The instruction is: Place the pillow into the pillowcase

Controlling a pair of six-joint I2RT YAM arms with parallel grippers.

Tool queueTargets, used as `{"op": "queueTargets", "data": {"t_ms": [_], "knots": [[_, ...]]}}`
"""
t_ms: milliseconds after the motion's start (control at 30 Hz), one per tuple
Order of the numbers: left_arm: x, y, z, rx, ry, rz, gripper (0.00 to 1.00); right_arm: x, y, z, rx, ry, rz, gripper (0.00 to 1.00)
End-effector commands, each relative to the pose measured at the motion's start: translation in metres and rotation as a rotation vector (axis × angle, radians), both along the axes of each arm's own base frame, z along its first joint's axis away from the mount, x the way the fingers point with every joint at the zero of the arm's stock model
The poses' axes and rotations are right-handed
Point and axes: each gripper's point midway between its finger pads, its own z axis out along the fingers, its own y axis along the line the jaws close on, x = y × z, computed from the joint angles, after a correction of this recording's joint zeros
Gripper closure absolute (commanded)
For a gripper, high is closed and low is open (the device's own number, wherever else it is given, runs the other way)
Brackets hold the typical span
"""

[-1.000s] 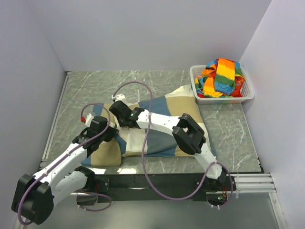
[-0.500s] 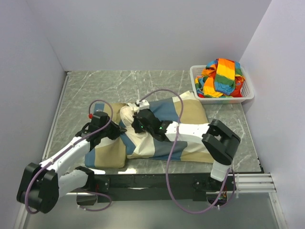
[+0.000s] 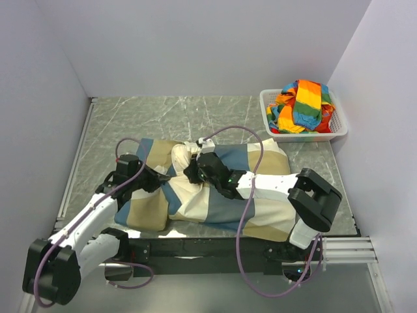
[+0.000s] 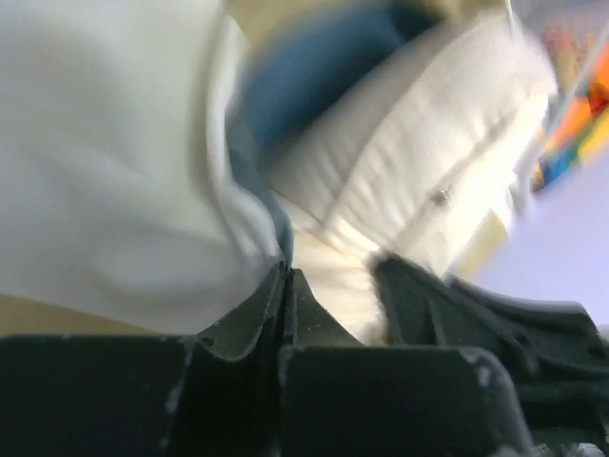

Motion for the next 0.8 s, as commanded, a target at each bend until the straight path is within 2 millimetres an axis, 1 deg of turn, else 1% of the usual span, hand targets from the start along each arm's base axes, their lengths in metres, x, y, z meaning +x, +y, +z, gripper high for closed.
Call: {"op": "queueTargets", "data": {"t_ms": [0, 133, 200, 233, 367, 400, 433, 467, 533, 567, 633, 667, 733, 767], "knots": [[0.011, 0.097, -0.038, 0.326, 0.005, 0.337, 0.95, 0.006, -0.05, -0.011, -0.135, 0.019, -0.09, 1.0], [0.008, 0.09, -0.04, 0.295, -0.019, 0.307, 0.92, 0.005, -0.047, -0.018, -0.141, 0.028, -0.072, 1.0], [0.006, 0.091, -0.043, 0.29, -0.019, 0.315, 0.95, 0.003, -0.042, -0.016, -0.127, 0.024, -0.049, 1.0], [0.007, 0.089, -0.042, 0.28, -0.028, 0.308, 0.99, 0.002, -0.042, -0.015, -0.125, 0.019, -0.039, 1.0], [0.02, 0.084, -0.031, 0.263, -0.079, 0.297, 0.99, -0.009, -0.034, -0.014, -0.126, 0.012, 0.043, 1.0], [0.026, 0.083, -0.025, 0.258, -0.104, 0.297, 0.99, -0.013, -0.034, -0.017, -0.147, 0.02, 0.062, 1.0], [0.03, 0.082, -0.021, 0.258, -0.112, 0.296, 0.99, -0.022, -0.028, -0.019, -0.167, 0.013, 0.099, 1.0], [0.039, 0.082, -0.014, 0.26, -0.121, 0.301, 0.99, -0.025, -0.024, -0.017, -0.171, 0.009, 0.122, 1.0], [0.051, 0.081, -0.006, 0.264, -0.132, 0.305, 0.99, -0.039, -0.018, -0.022, -0.211, 0.011, 0.18, 1.0], [0.064, 0.08, 0.001, 0.27, -0.134, 0.307, 0.99, -0.052, -0.01, -0.022, -0.218, 0.004, 0.222, 1.0], [0.079, 0.079, 0.009, 0.276, -0.141, 0.315, 0.99, -0.063, -0.006, -0.026, -0.244, -0.016, 0.259, 1.0], [0.092, 0.077, 0.014, 0.279, -0.142, 0.313, 0.99, -0.074, -0.003, -0.031, -0.254, -0.018, 0.294, 1.0], [0.104, 0.075, 0.02, 0.283, -0.144, 0.315, 0.99, -0.086, 0.002, -0.038, -0.257, -0.007, 0.353, 1.0], [0.115, 0.073, 0.026, 0.281, -0.151, 0.314, 0.99, -0.091, 0.0, -0.043, -0.263, -0.006, 0.37, 1.0]]}}
